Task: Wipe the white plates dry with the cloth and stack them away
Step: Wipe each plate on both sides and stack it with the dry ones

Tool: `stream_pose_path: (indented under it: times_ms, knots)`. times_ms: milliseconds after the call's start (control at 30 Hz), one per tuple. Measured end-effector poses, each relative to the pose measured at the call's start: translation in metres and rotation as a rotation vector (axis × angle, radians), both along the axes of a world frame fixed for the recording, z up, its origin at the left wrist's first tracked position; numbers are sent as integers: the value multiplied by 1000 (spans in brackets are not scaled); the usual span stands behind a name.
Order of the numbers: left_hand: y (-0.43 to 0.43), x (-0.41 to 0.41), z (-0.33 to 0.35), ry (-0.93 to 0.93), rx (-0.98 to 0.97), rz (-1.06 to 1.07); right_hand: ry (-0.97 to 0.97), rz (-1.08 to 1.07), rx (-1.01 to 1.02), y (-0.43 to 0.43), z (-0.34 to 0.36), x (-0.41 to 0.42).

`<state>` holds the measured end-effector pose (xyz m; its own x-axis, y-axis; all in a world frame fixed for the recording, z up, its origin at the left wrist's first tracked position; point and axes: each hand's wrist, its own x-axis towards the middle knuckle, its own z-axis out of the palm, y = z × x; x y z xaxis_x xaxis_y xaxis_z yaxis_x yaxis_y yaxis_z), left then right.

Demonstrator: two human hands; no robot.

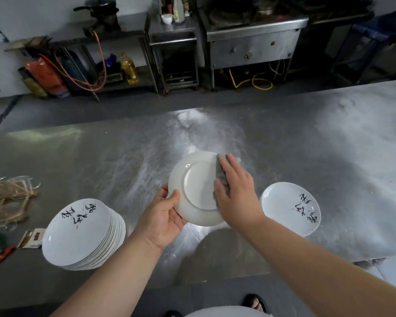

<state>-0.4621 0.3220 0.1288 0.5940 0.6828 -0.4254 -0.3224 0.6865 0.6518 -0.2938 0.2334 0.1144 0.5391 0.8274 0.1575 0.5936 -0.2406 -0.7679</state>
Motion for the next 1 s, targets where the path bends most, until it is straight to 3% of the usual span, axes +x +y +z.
stream_pose_path:
  times_ms: [133,300,400,600,833,1000]
  knots:
    - [2,-7,4,19,-4,-151,68,53,90,14,19,28]
    - [14,-18,16,173,19,-440,50,329,-12,17,32,44]
    - [8,-17,15,166,14,-388,8,387,-42,18,33,46]
    - [1,-14,4,122,54,-176,-40,230,-118,-14,-2,20]
    - [3,-13,6,144,109,-195,-142,322,-137,16,13,44]
    - [14,-11,10,115,123,-145,24,141,-14,0,3,19]
